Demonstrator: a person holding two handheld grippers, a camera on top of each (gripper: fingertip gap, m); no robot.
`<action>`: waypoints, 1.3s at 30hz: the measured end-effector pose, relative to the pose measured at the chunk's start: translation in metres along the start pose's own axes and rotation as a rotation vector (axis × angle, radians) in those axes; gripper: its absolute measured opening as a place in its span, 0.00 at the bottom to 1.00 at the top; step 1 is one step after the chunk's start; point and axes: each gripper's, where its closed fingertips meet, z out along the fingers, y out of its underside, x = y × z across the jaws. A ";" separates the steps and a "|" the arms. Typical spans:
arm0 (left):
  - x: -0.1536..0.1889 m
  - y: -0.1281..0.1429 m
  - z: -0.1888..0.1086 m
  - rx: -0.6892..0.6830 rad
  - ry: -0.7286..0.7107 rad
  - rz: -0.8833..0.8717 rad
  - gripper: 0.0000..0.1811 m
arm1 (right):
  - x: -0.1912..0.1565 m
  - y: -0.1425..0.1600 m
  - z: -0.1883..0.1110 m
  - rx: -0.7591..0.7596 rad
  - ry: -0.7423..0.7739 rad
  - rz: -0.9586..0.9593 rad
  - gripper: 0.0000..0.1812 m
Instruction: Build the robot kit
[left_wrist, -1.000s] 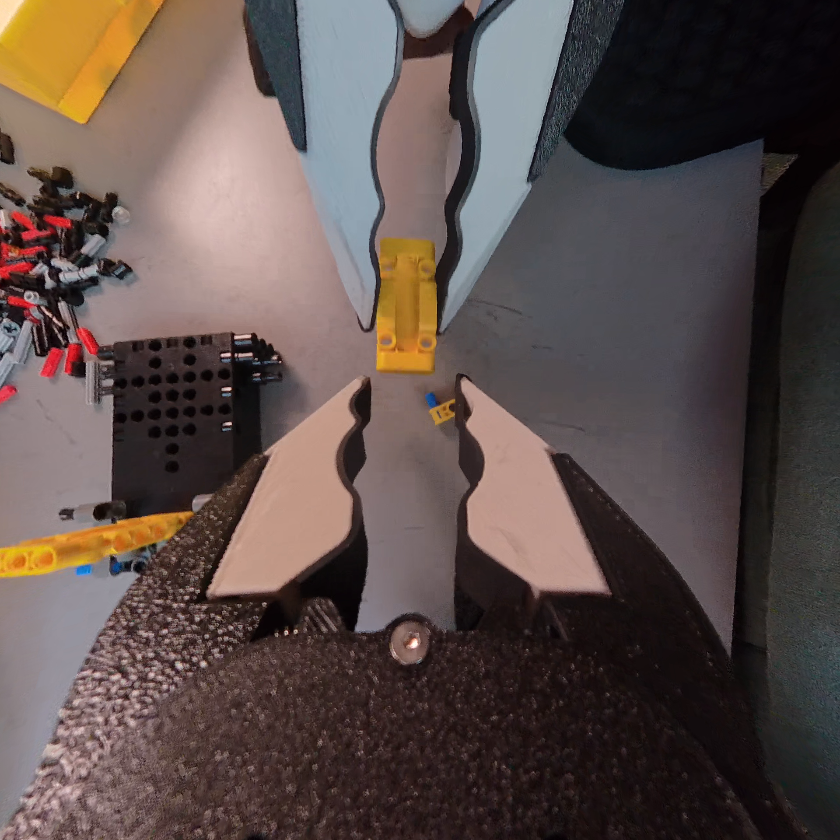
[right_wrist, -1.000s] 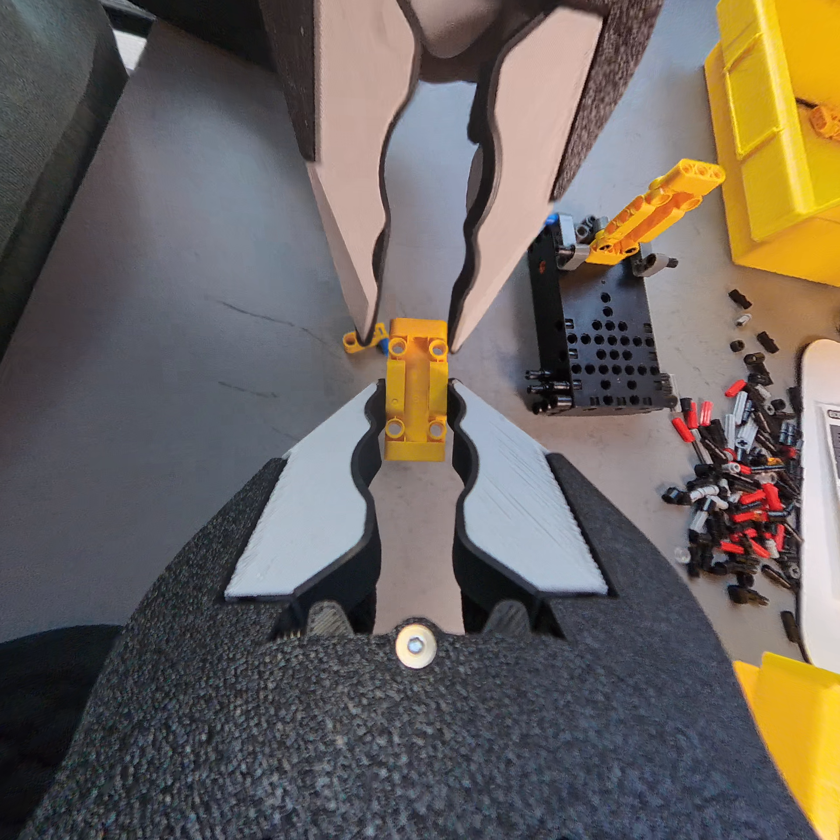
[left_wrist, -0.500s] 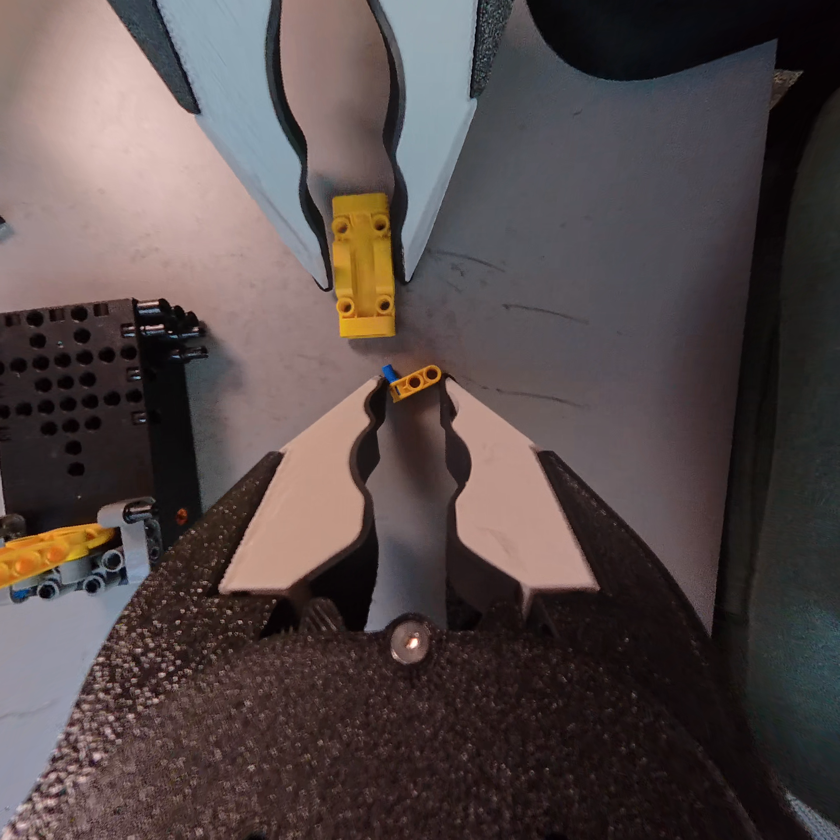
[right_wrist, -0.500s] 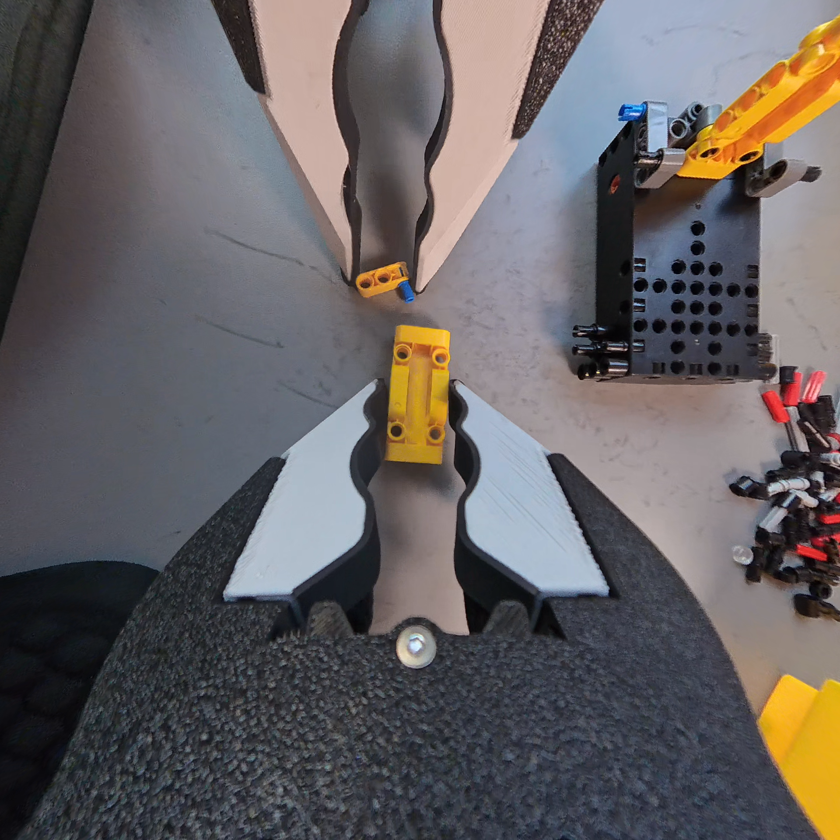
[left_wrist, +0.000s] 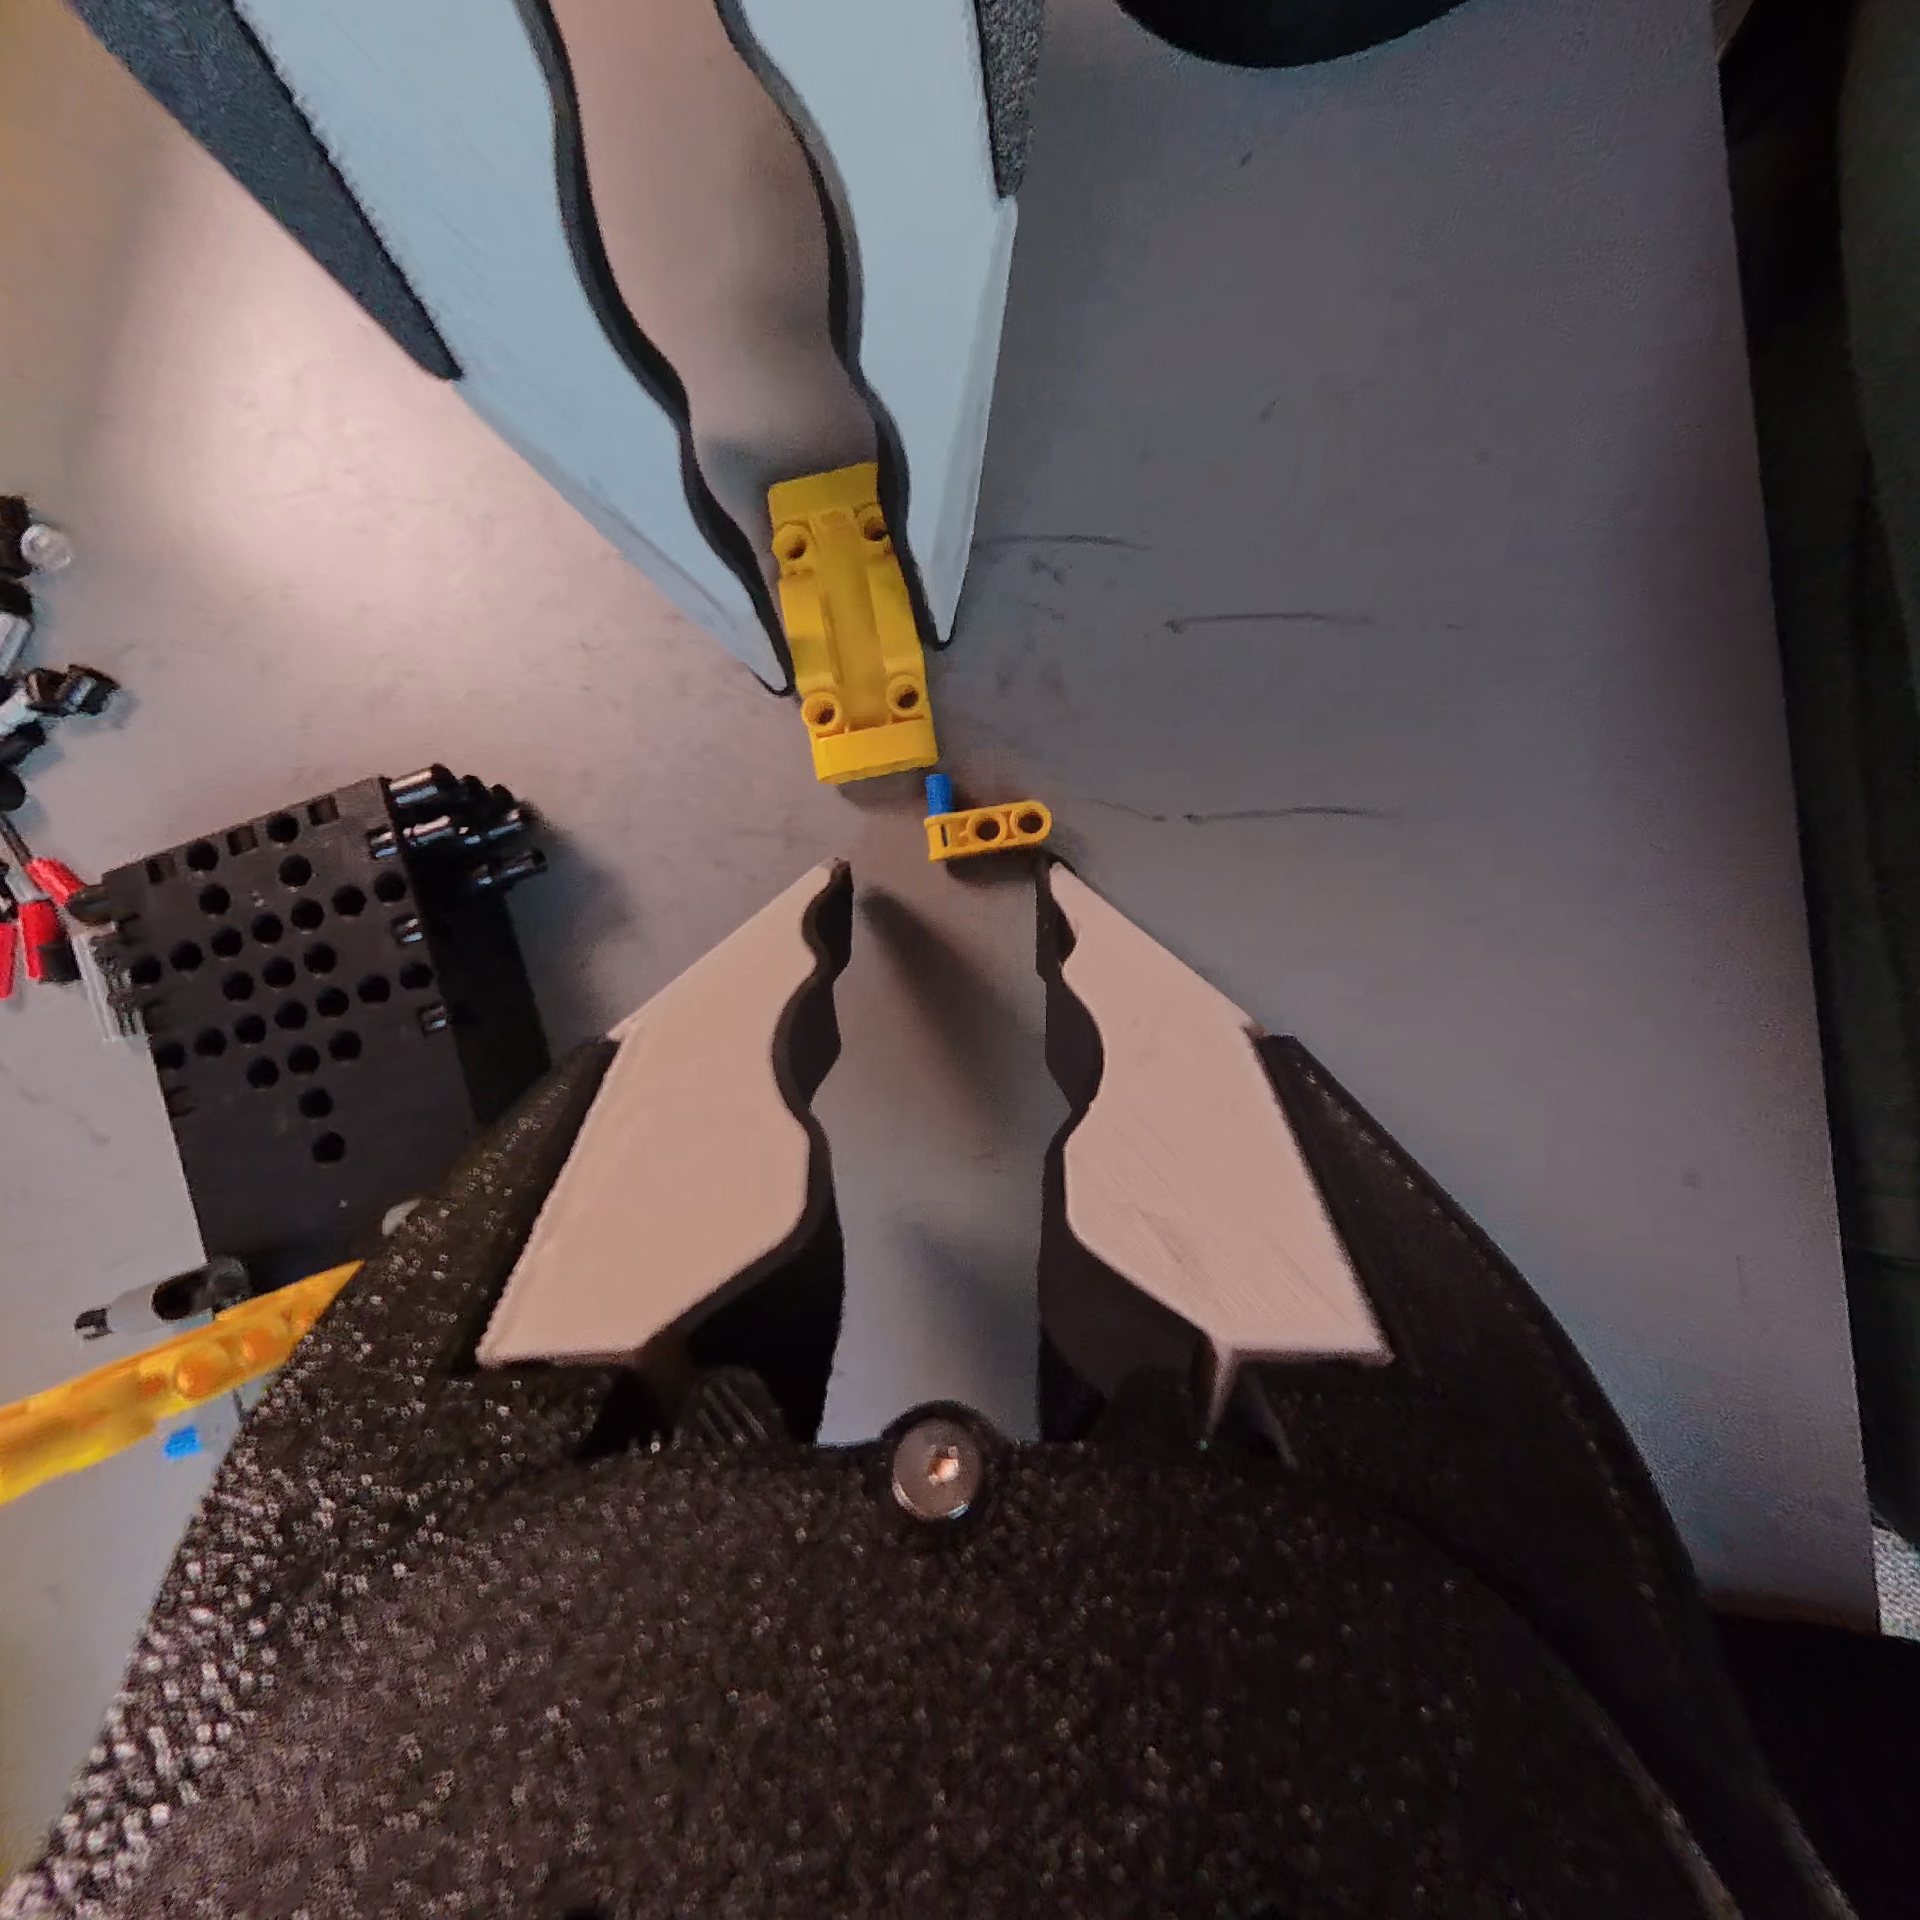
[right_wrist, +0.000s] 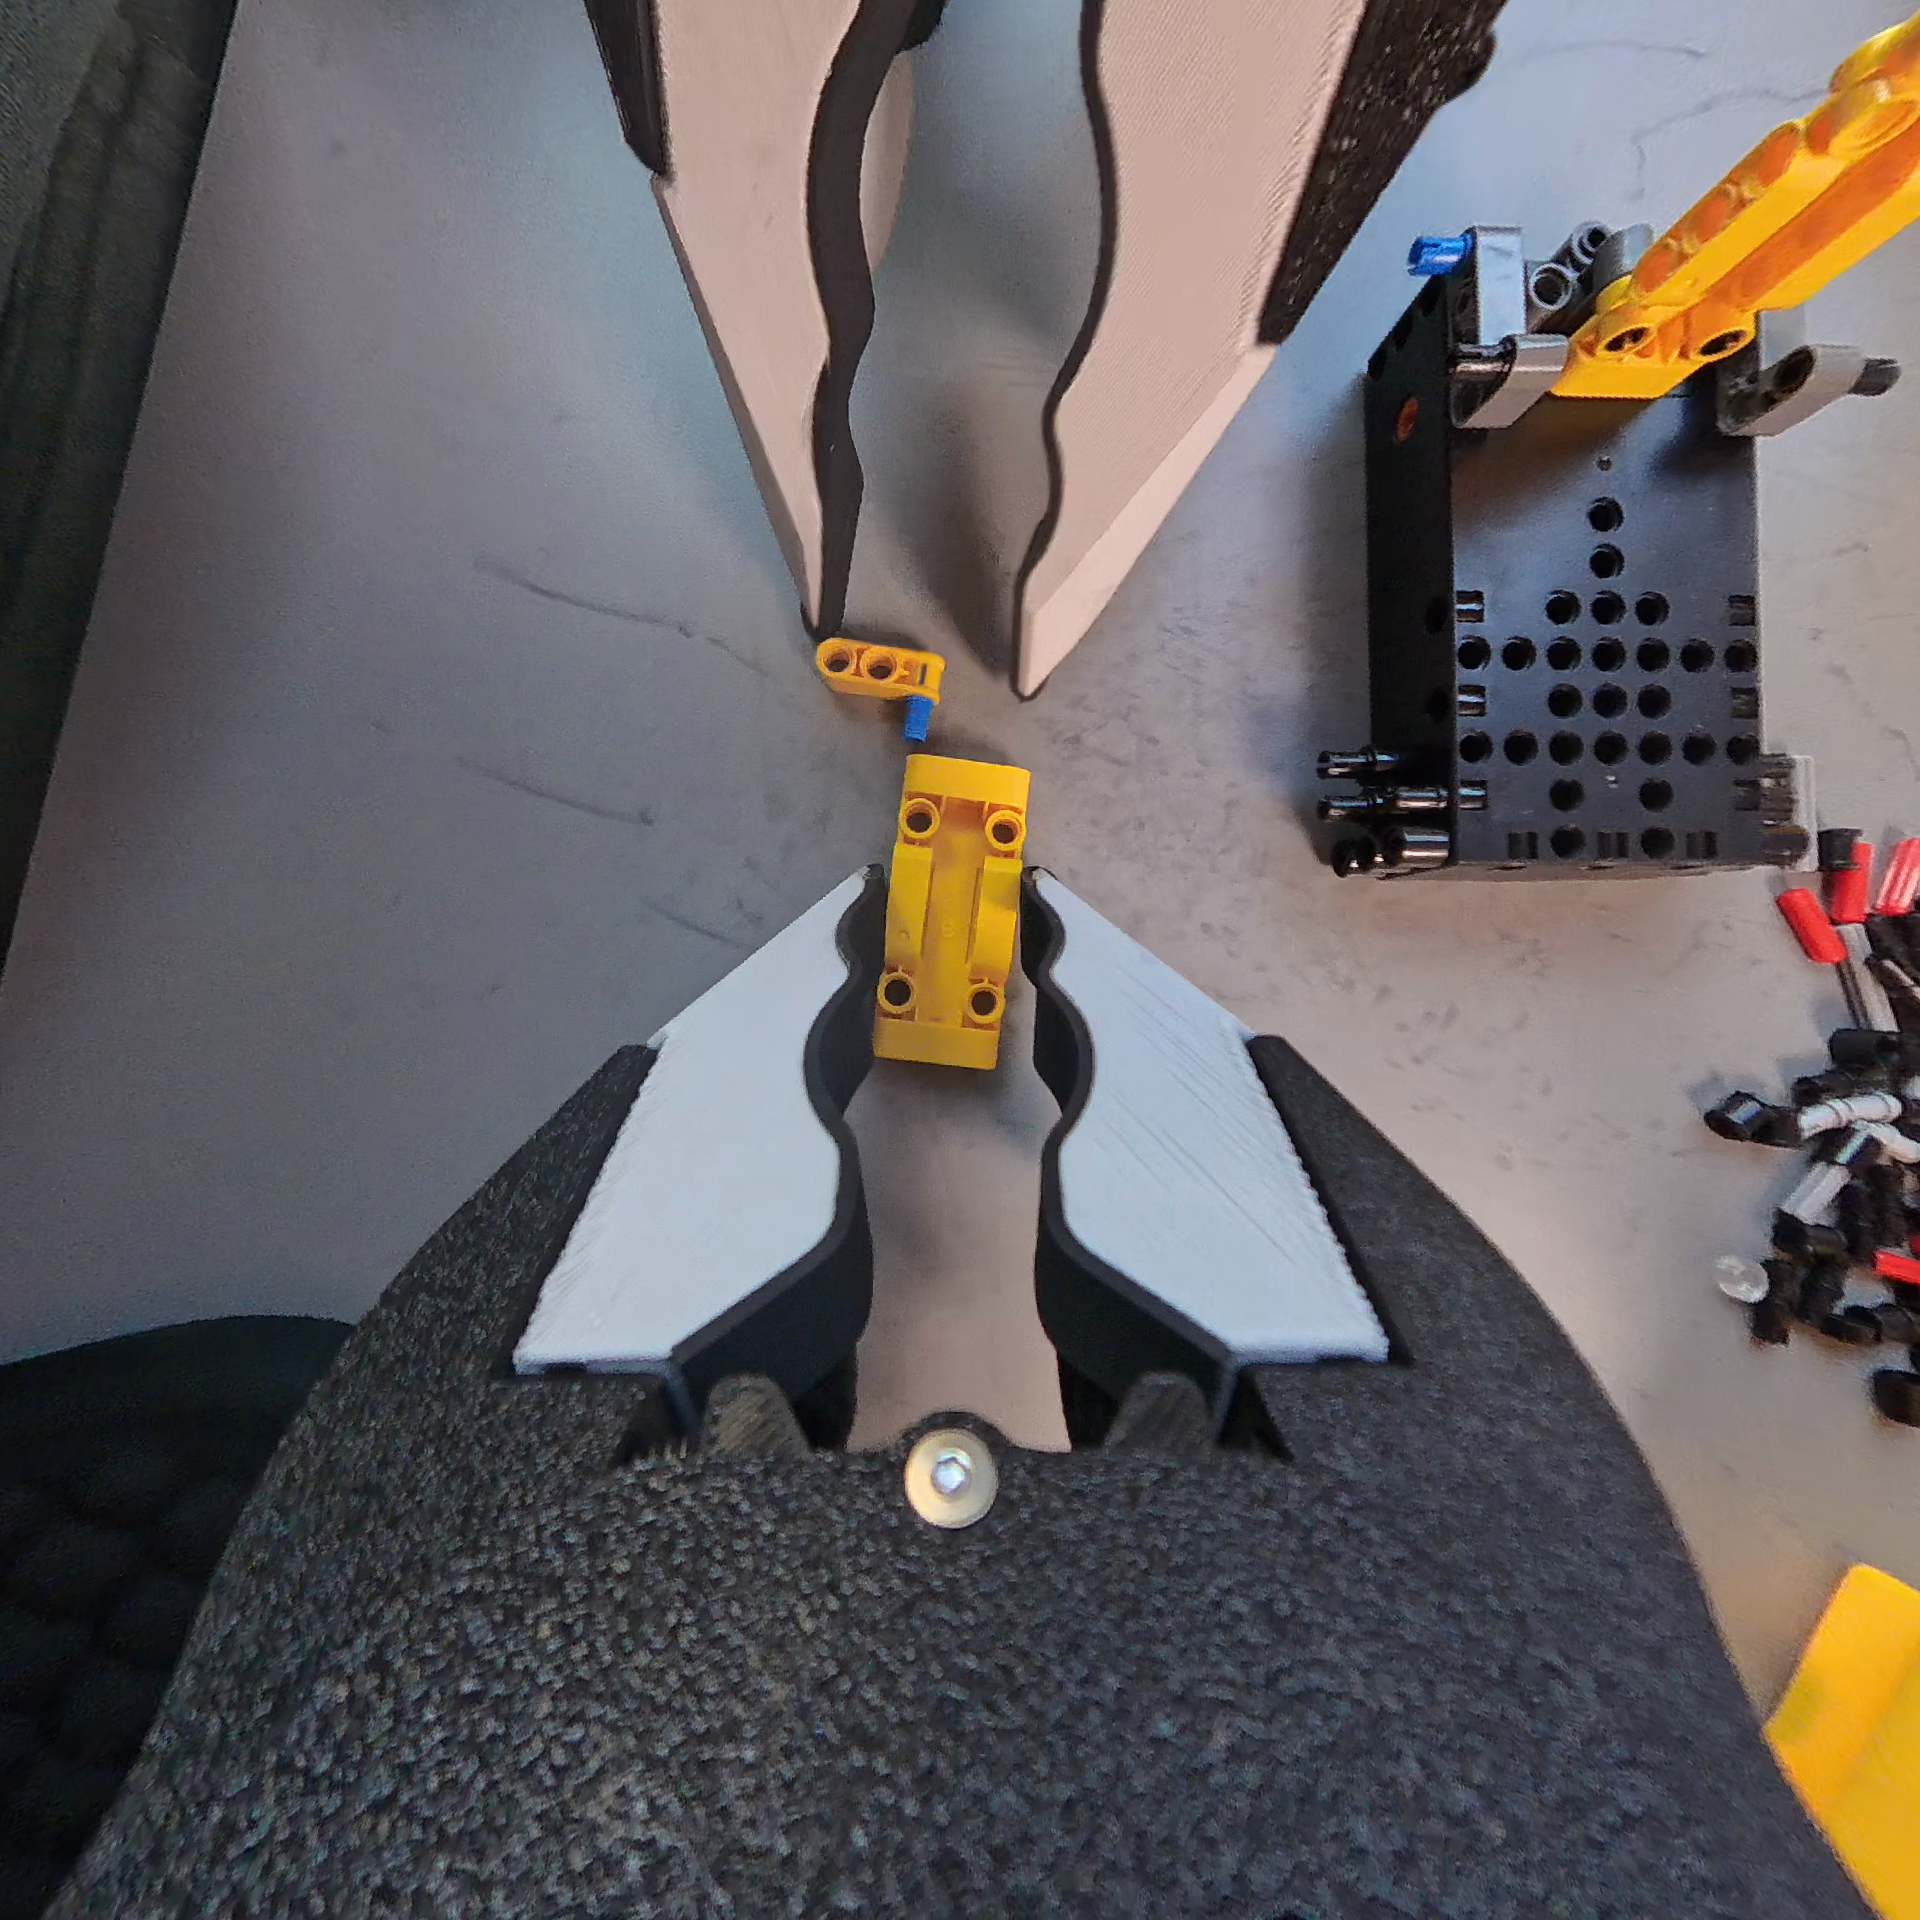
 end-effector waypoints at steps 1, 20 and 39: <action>-0.001 0.002 -0.002 -0.001 -0.016 -0.019 0.19 | 0.000 0.000 0.000 0.002 -0.002 0.005 0.14; 0.002 -0.005 0.004 0.094 -0.020 -0.198 0.12 | -0.001 -0.002 0.002 0.038 -0.001 0.092 0.14; 0.002 -0.007 0.006 0.129 -0.017 -0.177 0.12 | -0.002 -0.002 0.002 0.082 0.102 0.197 0.13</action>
